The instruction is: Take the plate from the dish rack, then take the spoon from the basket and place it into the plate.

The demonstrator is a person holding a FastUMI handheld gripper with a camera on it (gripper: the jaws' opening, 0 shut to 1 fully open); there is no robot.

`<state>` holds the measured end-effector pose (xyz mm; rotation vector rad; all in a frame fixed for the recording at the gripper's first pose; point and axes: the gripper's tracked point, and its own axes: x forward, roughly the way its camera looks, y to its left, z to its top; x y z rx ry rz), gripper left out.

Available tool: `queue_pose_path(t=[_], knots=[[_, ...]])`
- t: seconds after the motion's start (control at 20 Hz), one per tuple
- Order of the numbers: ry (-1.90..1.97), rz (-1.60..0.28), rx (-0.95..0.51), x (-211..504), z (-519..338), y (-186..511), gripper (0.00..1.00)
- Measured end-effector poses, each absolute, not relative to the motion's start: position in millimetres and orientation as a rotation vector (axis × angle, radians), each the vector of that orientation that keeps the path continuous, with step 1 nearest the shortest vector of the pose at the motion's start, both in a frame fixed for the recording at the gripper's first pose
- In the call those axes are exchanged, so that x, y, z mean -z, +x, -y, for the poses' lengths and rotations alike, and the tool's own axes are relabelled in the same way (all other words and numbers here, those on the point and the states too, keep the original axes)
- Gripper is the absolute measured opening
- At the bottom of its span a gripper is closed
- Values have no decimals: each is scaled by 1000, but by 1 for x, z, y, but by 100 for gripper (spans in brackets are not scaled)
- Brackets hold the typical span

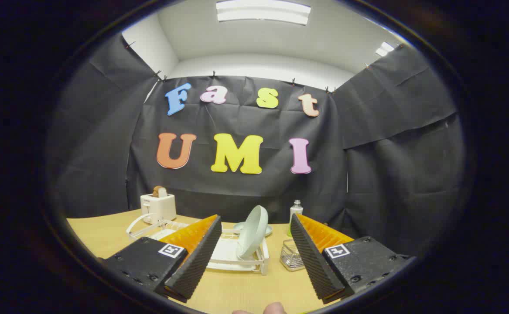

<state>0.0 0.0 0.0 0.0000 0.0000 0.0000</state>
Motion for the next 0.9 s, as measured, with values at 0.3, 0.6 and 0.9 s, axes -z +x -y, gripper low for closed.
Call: queue_pose_path(t=[0.3, 0.6, 0.9], knots=[[49, -24, -15, 12, -1, 6, 100], [21, 19, -18, 4, 1, 4, 100], [30, 28, -51, 5, -10, 4, 100]])
